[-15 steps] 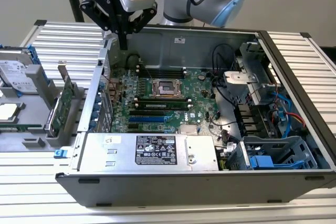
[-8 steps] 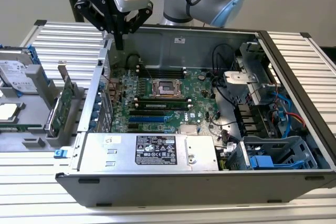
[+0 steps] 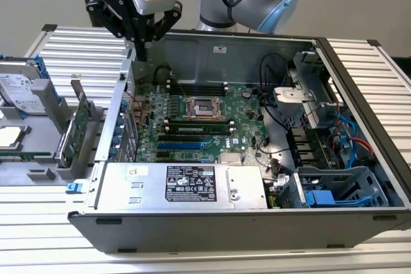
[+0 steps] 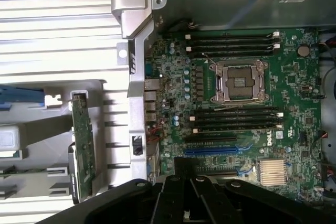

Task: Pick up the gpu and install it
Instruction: 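Reach for the gpu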

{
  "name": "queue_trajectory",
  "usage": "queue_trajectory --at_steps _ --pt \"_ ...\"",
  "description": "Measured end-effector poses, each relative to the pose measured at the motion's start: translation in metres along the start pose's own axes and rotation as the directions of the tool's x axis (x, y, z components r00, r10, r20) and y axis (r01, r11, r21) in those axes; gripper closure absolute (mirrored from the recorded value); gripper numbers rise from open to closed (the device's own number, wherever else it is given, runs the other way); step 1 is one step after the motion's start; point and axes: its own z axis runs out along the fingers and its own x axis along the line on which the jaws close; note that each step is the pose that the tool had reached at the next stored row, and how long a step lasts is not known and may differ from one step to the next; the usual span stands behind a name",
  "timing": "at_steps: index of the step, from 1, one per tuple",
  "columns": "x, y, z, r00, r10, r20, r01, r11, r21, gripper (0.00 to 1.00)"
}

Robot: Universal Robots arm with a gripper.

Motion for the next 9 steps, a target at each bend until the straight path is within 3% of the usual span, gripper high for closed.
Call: queue_trajectory --at_steps 9 --pt "0.0045 -0.0005 -0.0001 1.0 0.0 -0.0001 0.0 1.0 0.0 1.0"
